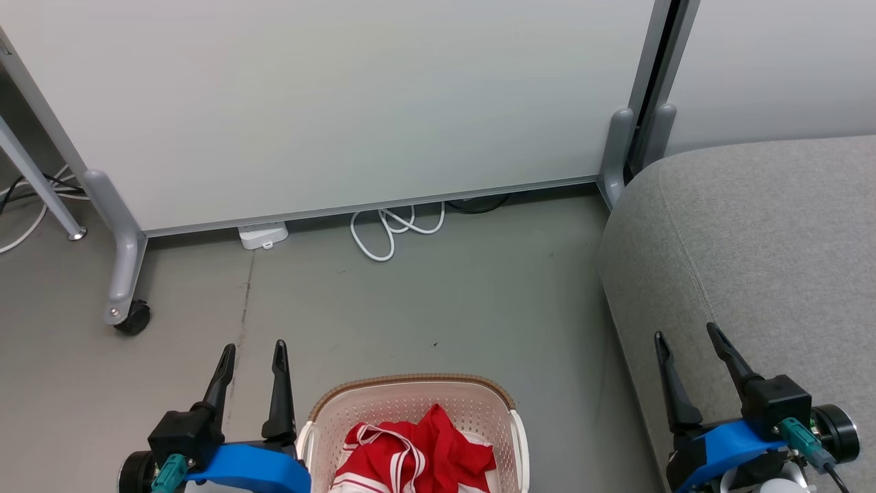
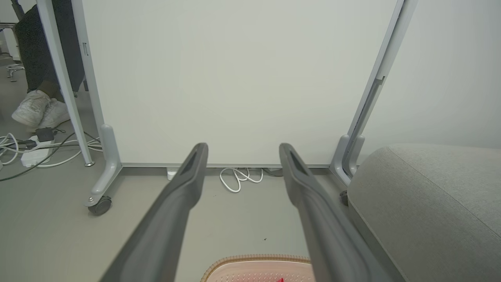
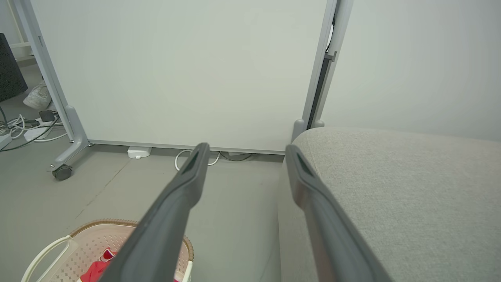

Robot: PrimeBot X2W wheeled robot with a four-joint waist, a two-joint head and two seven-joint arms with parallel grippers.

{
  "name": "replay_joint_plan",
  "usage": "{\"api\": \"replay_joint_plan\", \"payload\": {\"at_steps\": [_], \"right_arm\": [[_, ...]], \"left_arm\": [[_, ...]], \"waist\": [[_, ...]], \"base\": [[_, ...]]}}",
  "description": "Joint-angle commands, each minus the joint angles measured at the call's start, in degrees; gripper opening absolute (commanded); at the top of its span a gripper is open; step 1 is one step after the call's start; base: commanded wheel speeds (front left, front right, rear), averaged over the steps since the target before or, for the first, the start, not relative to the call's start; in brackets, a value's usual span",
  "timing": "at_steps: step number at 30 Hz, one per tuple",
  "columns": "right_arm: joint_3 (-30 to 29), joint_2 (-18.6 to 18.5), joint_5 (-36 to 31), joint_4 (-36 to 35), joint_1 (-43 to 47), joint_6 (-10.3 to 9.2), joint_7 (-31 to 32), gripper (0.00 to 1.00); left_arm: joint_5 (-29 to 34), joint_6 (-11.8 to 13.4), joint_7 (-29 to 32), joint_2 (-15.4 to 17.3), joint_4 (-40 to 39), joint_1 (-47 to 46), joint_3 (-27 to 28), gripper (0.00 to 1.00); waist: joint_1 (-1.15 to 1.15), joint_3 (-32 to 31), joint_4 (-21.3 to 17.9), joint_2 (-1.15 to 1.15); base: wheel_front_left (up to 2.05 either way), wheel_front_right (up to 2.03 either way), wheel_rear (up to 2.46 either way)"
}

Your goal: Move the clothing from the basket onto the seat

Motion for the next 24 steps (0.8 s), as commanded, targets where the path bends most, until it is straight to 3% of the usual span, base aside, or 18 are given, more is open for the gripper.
{"api": "replay_joint_plan", "payload": {"at_steps": [1,13,24], "right_arm": [[0.04,-0.33,0.19,0.17,-0.40,0.13,-0.21,1.00],[0.62,-0.33,0.42,0.14,-0.49,0.13,-0.46,1.00],[5.94,-0.28,2.24,-3.09,-4.17,0.09,-0.38,1.00]], "left_arm": [[0.14,0.10,-0.30,0.00,0.06,-0.01,0.21,1.00],[0.29,0.22,-0.29,-0.09,0.71,0.59,0.25,1.00],[0.89,0.57,-0.29,0.20,8.62,-2.08,0.14,1.00]], "waist": [[0.00,-0.03,0.00,0.00],[0.00,0.18,-0.71,0.00],[0.00,7.79,-7.37,0.00]], "base": [[0.00,0.00,0.00],[0.00,0.00,0.00],[0.00,0.00,0.00]]}}
